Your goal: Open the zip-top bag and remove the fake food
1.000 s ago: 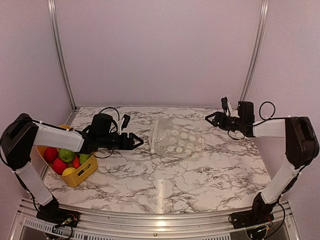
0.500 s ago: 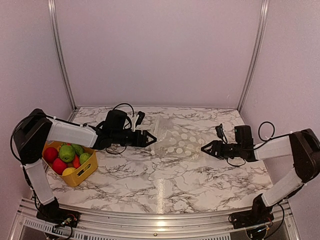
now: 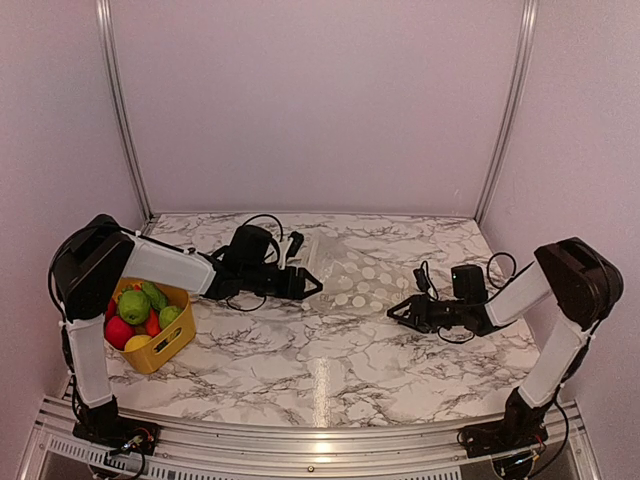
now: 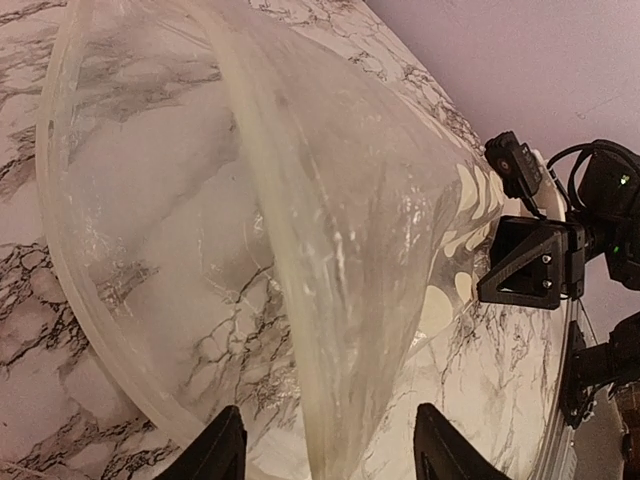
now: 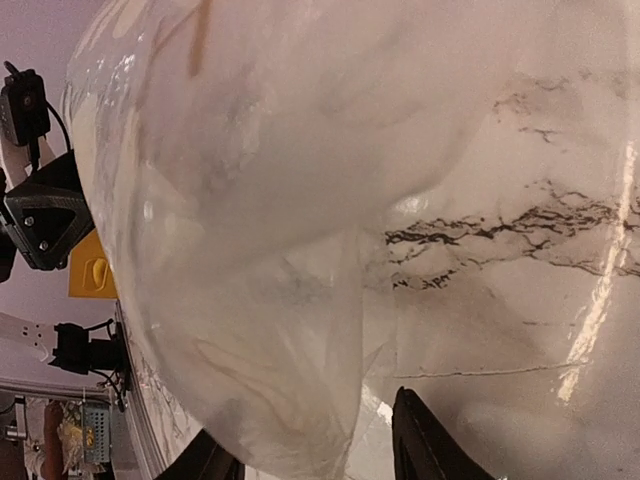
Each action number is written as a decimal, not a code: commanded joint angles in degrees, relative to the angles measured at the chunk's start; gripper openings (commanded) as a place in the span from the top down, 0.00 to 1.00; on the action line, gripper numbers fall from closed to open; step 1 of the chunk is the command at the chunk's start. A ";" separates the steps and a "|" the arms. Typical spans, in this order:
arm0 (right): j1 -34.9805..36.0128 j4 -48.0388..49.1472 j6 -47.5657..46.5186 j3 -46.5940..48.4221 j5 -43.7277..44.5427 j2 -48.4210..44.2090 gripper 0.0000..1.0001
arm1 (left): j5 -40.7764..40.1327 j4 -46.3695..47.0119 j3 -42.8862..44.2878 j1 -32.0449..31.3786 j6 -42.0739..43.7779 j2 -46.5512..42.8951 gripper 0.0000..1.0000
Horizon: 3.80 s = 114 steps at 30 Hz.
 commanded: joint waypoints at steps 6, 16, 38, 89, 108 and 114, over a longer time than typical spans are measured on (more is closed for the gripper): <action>-0.21 0.96 -0.34 -0.16 0.08 0.00 1.00 | 6.80 -2.46 0.09 4.14 -3.64 0.98 0.91; -6.16 -12.19 -7.29 -2.31 5.56 -7.37 1.00 | 6.24 -16.74 1.20 6.64 2.43 4.55 1.00; -9.62 0.50 4.75 15.80 -2.78 3.60 0.27 | -6.53 -35.67 10.71 4.42 22.25 5.70 0.98; -5.26 19.31 16.37 31.86 -7.99 28.21 1.00 | -11.24 -35.56 15.59 5.15 27.70 6.23 0.93; -1.83 42.66 31.83 3.96 11.72 12.72 1.00 | -36.21 -4.23 -0.25 -15.04 20.88 -9.10 0.05; 2.63 43.75 33.58 -0.79 20.40 7.30 1.00 | -48.17 -6.31 9.63 -24.03 19.25 -0.08 0.01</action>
